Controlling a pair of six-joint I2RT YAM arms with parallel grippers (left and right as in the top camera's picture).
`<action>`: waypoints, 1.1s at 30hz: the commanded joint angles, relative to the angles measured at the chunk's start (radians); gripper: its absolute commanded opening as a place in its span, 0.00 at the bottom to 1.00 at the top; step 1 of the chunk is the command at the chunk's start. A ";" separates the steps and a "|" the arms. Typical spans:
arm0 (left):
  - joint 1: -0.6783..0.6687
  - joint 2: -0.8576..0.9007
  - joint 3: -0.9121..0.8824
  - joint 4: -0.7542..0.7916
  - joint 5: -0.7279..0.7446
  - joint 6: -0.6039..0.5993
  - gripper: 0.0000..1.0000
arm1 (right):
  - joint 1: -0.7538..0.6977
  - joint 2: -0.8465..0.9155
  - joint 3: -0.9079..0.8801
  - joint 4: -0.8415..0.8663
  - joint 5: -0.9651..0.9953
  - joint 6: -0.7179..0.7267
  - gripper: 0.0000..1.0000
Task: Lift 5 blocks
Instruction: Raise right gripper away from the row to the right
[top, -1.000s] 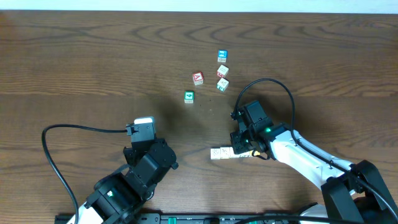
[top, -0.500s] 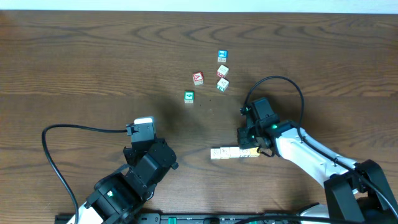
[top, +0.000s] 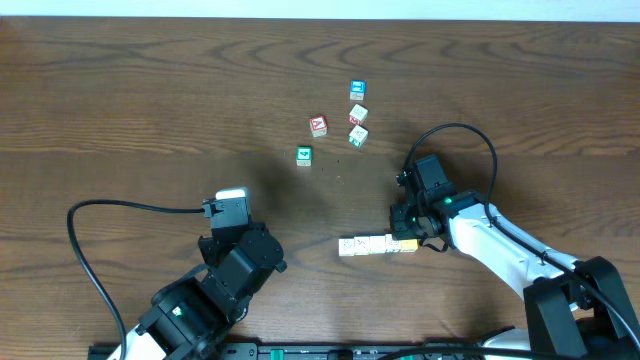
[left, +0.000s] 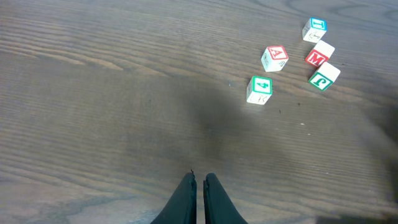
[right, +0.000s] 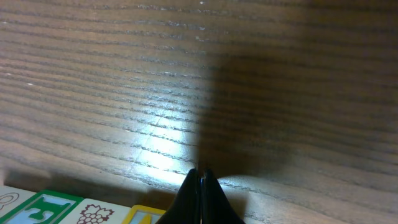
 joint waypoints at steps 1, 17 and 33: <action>0.004 -0.002 0.000 -0.002 -0.021 -0.016 0.07 | -0.005 0.003 0.006 -0.001 -0.009 0.014 0.01; 0.004 -0.002 0.000 -0.003 -0.021 -0.015 0.07 | -0.145 0.000 0.011 -0.036 0.089 0.080 0.01; 0.004 -0.115 0.004 -0.005 -0.153 0.031 0.07 | -0.259 -0.072 0.009 -0.140 -0.057 -0.020 0.01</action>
